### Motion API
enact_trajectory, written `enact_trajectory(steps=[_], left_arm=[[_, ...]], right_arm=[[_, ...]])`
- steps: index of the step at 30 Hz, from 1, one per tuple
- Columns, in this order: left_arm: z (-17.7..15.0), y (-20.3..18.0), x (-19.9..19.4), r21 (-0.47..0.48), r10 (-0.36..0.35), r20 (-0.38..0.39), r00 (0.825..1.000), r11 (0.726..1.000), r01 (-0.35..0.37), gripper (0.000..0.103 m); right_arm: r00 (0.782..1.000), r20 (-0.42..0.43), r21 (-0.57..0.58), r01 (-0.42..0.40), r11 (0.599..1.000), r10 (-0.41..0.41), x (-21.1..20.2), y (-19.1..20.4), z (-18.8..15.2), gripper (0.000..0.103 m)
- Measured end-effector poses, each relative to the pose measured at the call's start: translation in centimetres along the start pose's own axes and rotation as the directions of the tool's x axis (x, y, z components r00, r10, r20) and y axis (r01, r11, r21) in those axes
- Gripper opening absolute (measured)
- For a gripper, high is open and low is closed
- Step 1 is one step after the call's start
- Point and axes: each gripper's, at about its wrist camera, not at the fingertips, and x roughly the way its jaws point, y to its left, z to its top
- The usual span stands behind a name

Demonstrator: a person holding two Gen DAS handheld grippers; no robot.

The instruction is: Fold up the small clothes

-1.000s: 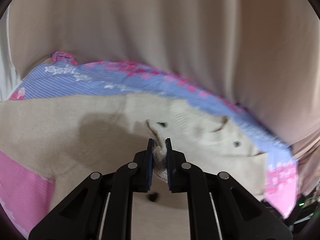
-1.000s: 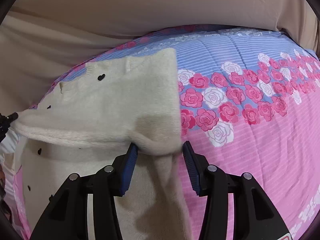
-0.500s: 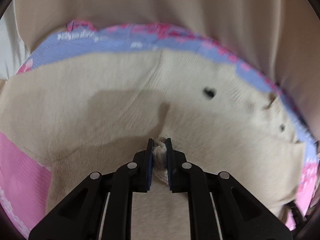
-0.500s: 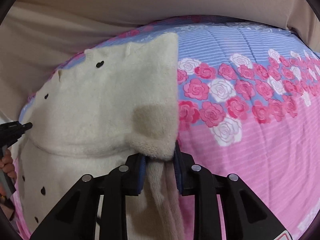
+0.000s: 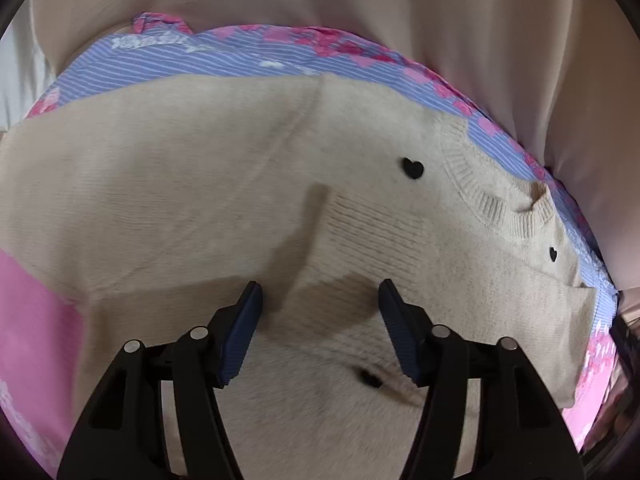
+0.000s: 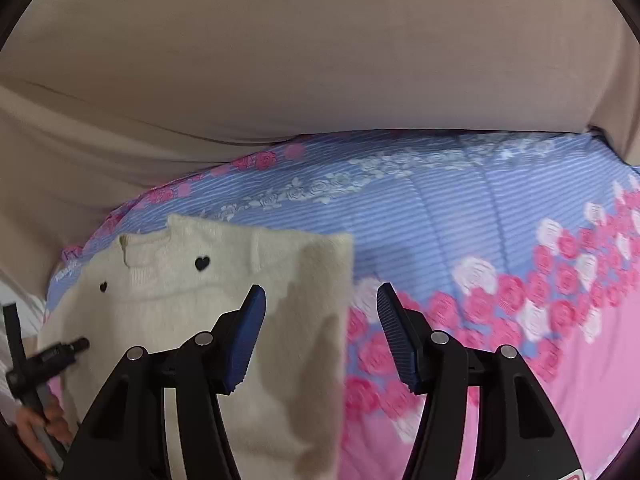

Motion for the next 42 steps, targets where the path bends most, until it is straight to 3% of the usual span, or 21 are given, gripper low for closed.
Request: enact_trajectory(steps=[2,3,7,11,13,16,17,19,21,23,25,26,28,30,32,33,35,37,39,40,42], left_arm=[[-0.1,-0.4,0.0,0.019,-0.034,0.032,0.999,0.999,0.033,0.027],[0.0,-0.4,0.0,0.019,-0.066,0.031,0.997,0.998,0.065,0.007],[0.8,1.3,-2.1,-0.024,-0.129,0.107,0.986,0.991,0.132,0.006],[0.8,2.8,-1.9,-0.040,-0.044,0.112,0.993,0.998,0.049,0.006],[0.7,3.7,-1.1,-0.077,-0.069,0.080,0.994,0.994,0.075,0.006],[0.2,3.6,-0.5,-0.059,-0.063,0.067,0.996,0.996,0.067,0.006],[0.1,3.4,-0.5,-0.046,-0.057,0.068,0.996,0.997,0.060,0.007],[0.0,3.4,-0.4,-0.044,-0.051,0.064,0.997,0.998,0.054,0.008],[0.1,3.7,-0.4,-0.063,-0.061,0.058,0.996,0.996,0.064,0.011],[-0.1,4.7,-1.3,-0.095,-0.090,0.067,0.994,0.991,0.096,0.019],[-0.7,6.5,-3.1,-0.144,-0.100,0.110,0.989,0.983,0.115,0.042],[-1.0,7.6,-4.0,-0.175,-0.099,0.139,0.985,0.977,0.123,0.047],[-1.9,11.2,-6.3,-0.272,-0.075,0.214,0.974,0.953,0.133,0.056],[-2.5,15.2,-8.0,-0.369,-0.005,0.253,0.967,0.924,0.101,0.065],[-3.1,20.9,-9.3,-0.510,0.093,0.278,0.956,0.858,0.065,0.069],[-3.2,24.5,-9.6,-0.589,0.138,0.273,0.952,0.806,0.052,0.069],[-3.0,29.8,-9.6,-0.673,0.201,0.247,0.948,0.740,0.019,0.069],[-2.1,34.7,-9.5,-0.722,0.322,0.195,0.926,0.686,-0.086,0.068],[-1.2,37.2,-9.2,-0.735,0.388,0.155,0.909,0.660,-0.157,0.065],[-0.7,38.3,-8.8,-0.734,0.381,0.154,0.911,0.662,-0.153,0.059],[0.5,39.5,-7.3,-0.722,0.326,0.138,0.935,0.680,-0.131,0.042]], right_arm=[[1.000,-0.009,-0.011,0.000,1.000,0.000,1.1,0.8,0.4,0.057],[1.000,-0.011,-0.023,0.000,1.000,0.000,1.4,1.1,0.6,0.057],[1.000,0.018,-0.056,0.025,0.998,-0.024,2.0,1.9,0.9,0.057],[0.999,0.007,0.007,0.038,0.999,-0.038,2.7,0.7,1.0,0.057],[1.000,0.018,0.028,0.003,1.000,-0.004,2.7,0.7,0.9,0.055],[1.000,-0.001,-0.020,-0.017,1.000,0.017,3.8,1.8,0.8,0.033],[0.999,-0.040,-0.050,0.012,0.999,-0.014,5.0,2.2,0.6,0.024],[0.989,-0.126,-0.084,0.069,0.994,-0.079,7.5,2.1,0.0,0.019],[0.991,-0.103,-0.070,0.077,0.995,-0.084,6.6,2.2,0.2,0.018],[0.995,-0.057,-0.056,0.080,0.995,-0.083,4.5,2.7,0.3,0.020],[0.998,0.005,-0.073,0.067,0.995,-0.067,1.3,3.8,-0.4,0.021],[0.998,0.018,-0.085,0.061,0.995,-0.060,0.2,4.3,-1.0,0.023],[0.999,0.024,-0.119,0.050,0.992,-0.048,-2.1,5.4,-2.7,0.026],[0.999,0.006,-0.159,0.040,0.986,-0.039,-3.7,6.5,-4.7,0.039],[0.999,-0.028,-0.192,0.028,0.981,-0.034,-4.9,7.7,-7.1,0.051],[0.998,-0.048,-0.205,0.017,0.979,-0.027,-5.4,8.1,-8.3,0.051],[0.995,-0.093,-0.230,0.007,0.973,-0.029,-6.0,9.1,-10.6,0.051],[0.990,-0.142,-0.236,-0.011,0.972,-0.023,-6.5,9.9,-12.6,0.051],[0.982,-0.187,-0.238,-0.024,0.971,-0.021,-6.5,10.7,-14.0,0.051],[0.980,-0.199,-0.239,-0.027,0.971,-0.022,-6.5,11.0,-14.7,0.051],[0.975,-0.221,-0.241,-0.039,0.970,-0.016,-6.6,11.9,-15.6,0.051]])
